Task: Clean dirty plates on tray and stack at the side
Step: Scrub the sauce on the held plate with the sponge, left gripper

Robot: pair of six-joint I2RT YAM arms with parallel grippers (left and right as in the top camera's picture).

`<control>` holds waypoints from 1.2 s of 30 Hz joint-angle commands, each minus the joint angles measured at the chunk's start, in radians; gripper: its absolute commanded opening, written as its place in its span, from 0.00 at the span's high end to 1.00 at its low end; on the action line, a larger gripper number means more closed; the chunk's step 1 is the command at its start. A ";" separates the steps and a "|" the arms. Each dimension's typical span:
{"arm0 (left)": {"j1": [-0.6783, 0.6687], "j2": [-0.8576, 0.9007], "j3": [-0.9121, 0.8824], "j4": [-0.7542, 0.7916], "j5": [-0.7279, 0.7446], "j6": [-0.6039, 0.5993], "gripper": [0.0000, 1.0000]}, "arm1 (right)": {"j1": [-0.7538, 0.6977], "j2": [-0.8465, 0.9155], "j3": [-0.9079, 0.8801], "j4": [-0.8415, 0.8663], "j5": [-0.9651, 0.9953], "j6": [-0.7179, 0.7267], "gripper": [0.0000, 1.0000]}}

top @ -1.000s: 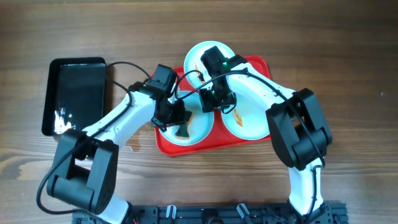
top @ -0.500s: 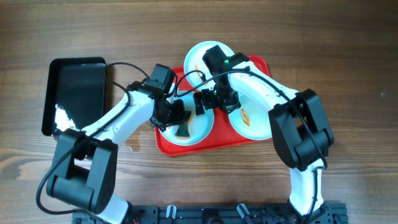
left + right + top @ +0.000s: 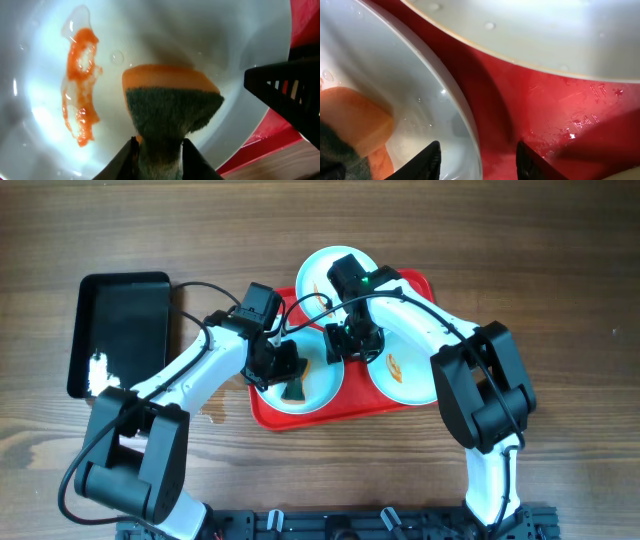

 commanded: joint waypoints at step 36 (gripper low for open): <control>-0.055 0.038 -0.006 0.066 -0.282 -0.007 0.96 | -0.002 0.030 -0.014 -0.005 -0.001 0.033 0.96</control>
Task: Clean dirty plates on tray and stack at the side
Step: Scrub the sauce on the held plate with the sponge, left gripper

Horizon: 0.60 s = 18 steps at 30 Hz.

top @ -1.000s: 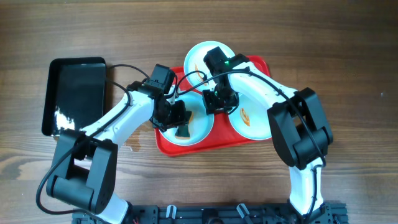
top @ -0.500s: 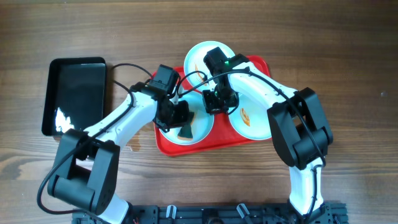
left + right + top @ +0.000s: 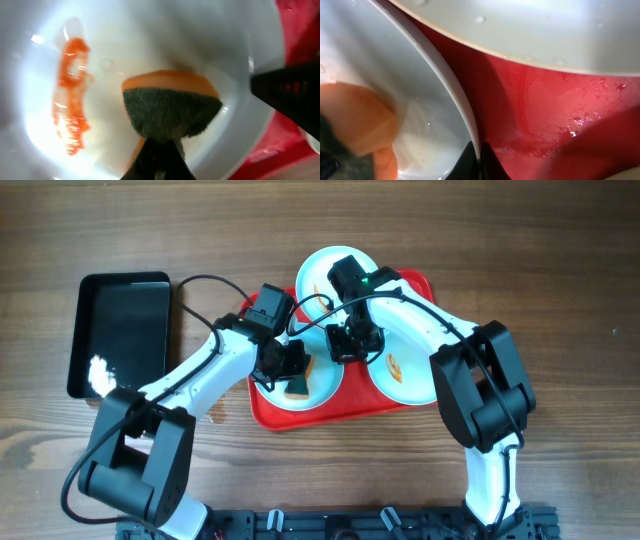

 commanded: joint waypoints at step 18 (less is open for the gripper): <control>0.061 -0.089 0.031 -0.017 -0.271 -0.006 0.96 | -0.002 0.026 -0.010 0.018 0.000 0.008 0.96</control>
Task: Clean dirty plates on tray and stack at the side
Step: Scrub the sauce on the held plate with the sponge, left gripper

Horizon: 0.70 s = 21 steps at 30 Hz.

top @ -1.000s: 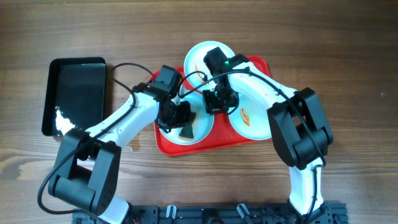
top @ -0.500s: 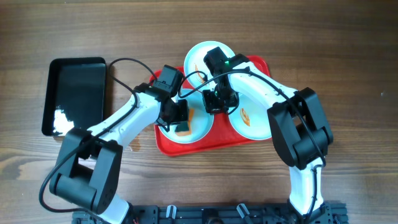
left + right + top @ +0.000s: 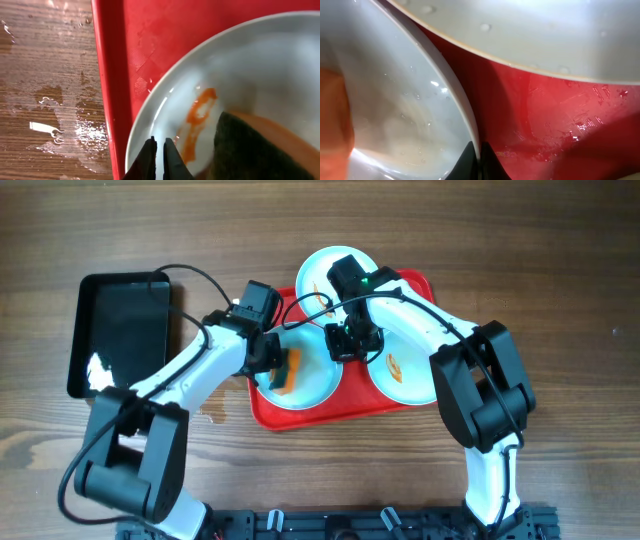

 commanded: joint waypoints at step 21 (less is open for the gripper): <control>-0.069 -0.127 -0.080 0.041 0.252 -0.025 0.37 | -0.002 0.026 -0.010 0.004 0.003 0.008 0.96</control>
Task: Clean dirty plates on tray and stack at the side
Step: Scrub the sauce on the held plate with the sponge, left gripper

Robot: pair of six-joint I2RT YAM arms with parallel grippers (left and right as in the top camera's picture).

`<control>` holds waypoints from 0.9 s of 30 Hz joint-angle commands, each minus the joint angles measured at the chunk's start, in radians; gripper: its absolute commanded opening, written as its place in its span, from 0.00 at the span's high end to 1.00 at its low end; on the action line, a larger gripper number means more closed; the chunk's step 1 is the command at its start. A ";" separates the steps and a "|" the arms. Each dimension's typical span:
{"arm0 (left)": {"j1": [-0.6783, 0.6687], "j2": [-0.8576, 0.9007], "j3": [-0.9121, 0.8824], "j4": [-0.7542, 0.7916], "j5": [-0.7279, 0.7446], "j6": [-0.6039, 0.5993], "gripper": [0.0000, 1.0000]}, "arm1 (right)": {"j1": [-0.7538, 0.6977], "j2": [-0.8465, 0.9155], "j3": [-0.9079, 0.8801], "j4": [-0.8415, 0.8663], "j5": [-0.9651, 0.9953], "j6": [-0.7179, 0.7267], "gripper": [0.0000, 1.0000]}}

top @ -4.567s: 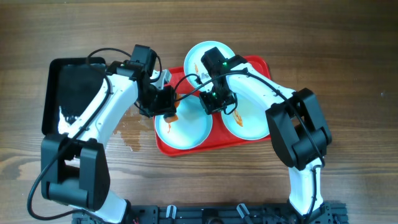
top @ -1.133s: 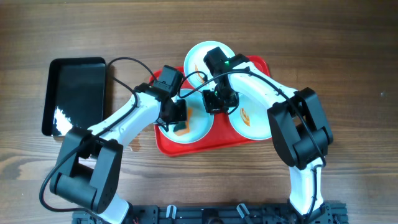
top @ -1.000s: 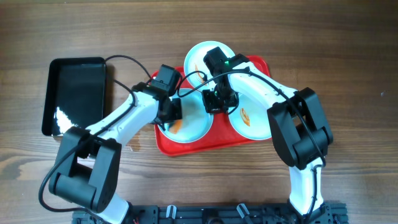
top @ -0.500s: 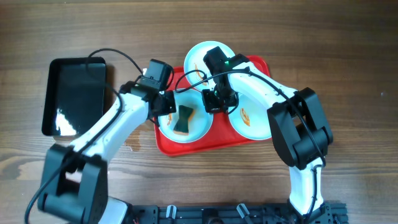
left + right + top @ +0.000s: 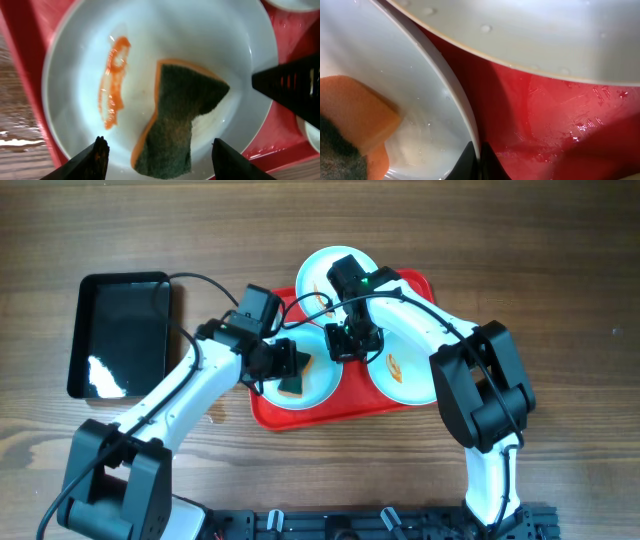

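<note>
Three white plates sit on the red tray point(image 5: 268, 408). The front-left plate point(image 5: 322, 385) carries an orange sauce streak point(image 5: 113, 80), and a green-and-orange sponge point(image 5: 182, 117) lies loose in it, green side up. My left gripper point(image 5: 160, 145) hangs open over this plate, its fingers wide on either side of the sponge and not touching it; overhead shows this left gripper point(image 5: 285, 363) above the plate's left half. My right gripper point(image 5: 477, 156) is shut on the plate's right rim, and the overhead view shows the right gripper point(image 5: 345, 345) there. The sponge point(image 5: 350, 117) shows inside that rim.
A second plate point(image 5: 322, 268) overlaps the tray's back edge, and a third plate point(image 5: 405, 375) with an orange mark lies at the right. A black tray point(image 5: 125, 330) holding water stands on the table at the left. A wet patch point(image 5: 215, 415) lies beside the red tray.
My left gripper was shut near the plate's left rim with the sponge beside it. Now it is open over the plate's middle and the sponge lies free. The right gripper stays on the rim.
First my left gripper held the sponge on the plate beside the sauce streak, while the right gripper stood open astride the rim. Then the right gripper was shut on the rim. Later the left was at the plate's left edge; now it has let go, and the streak remains.
</note>
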 commanded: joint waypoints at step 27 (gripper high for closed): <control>-0.099 0.098 -0.044 0.155 -0.083 0.100 0.68 | -0.002 0.026 -0.010 0.010 0.003 0.008 0.96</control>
